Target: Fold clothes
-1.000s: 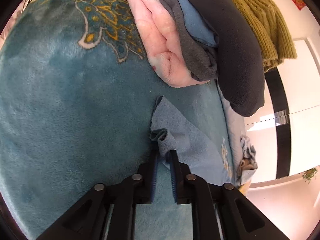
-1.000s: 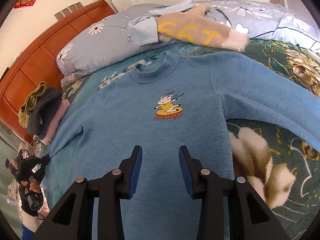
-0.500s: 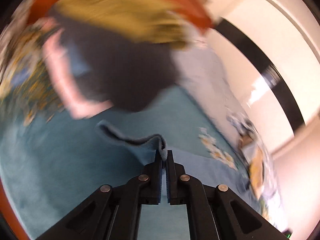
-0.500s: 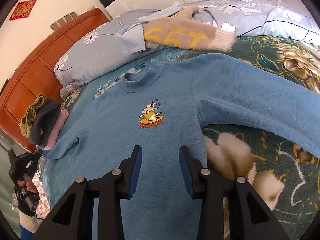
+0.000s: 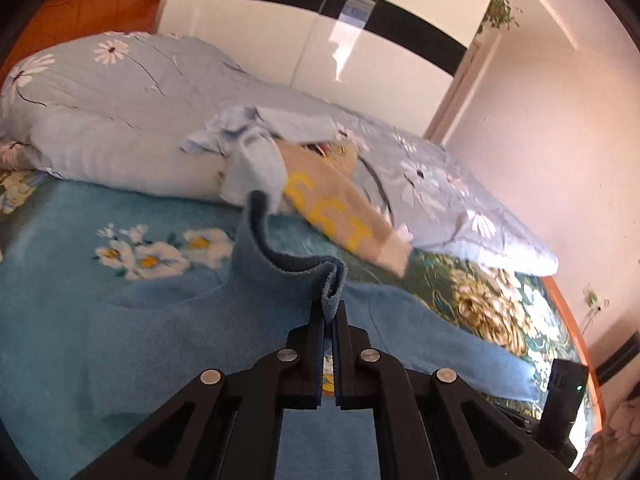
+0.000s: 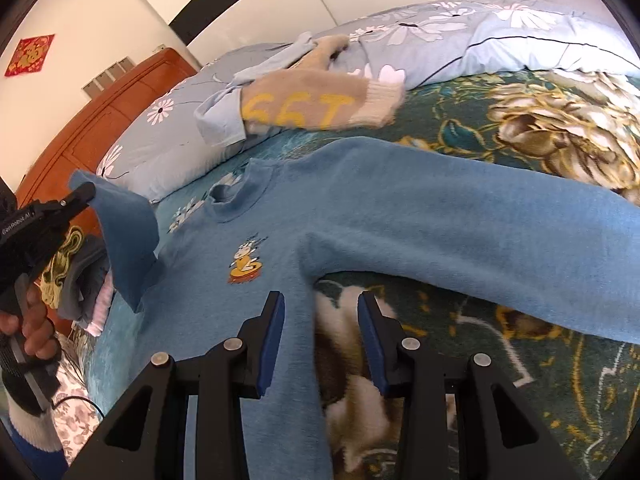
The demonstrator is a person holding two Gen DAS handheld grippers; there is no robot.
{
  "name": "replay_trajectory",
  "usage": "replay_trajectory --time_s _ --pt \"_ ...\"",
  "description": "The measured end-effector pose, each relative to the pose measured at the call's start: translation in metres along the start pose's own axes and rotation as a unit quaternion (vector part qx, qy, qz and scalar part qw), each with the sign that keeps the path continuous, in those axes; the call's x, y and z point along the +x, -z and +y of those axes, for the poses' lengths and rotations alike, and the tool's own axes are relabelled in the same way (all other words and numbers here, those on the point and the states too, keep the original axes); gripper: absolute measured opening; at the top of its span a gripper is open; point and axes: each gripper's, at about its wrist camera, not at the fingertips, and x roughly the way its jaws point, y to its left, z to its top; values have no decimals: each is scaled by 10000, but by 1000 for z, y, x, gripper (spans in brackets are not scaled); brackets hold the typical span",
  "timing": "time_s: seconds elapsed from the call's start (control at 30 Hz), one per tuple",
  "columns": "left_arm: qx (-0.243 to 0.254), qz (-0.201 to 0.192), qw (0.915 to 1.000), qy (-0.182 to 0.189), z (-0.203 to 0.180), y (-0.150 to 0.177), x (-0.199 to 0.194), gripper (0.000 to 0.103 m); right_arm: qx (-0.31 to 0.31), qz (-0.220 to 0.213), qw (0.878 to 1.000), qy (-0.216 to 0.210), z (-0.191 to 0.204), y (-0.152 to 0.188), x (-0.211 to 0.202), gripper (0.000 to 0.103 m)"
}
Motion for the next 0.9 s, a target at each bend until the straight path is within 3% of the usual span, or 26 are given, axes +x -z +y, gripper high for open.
replay_trajectory --time_s 0.17,0.33,0.43,0.5,0.63,0.73,0.8,0.87,0.9 --pt "-166 887 9959 64 -20 44 52 4 146 -9 9998 104 -19 4 -7 39" --pt "-275 1255 9917 28 -23 68 53 5 173 22 9998 55 -23 4 -5 39" --pt "-240 1420 9896 61 -24 73 50 19 124 41 9999 -29 -18 2 -2 39" --pt "-210 1420 9895 162 -24 78 41 41 13 42 9998 -178 -7 -1 1 39" --pt "-127 1229 9922 157 -14 83 7 47 -211 147 9984 -505 19 -7 13 39" --pt "-158 868 9949 -487 15 87 -27 54 -331 279 9966 -708 35 -12 26 39" --pt "-93 624 9890 -1337 42 92 -46 55 -403 388 9961 -689 43 -15 37 41" --pt "-140 614 9799 -1893 70 100 -56 55 -463 516 9958 -604 50 -19 50 41" --pt "-247 665 9774 -1991 82 104 -57 55 -500 525 9958 -568 52 -21 55 41"
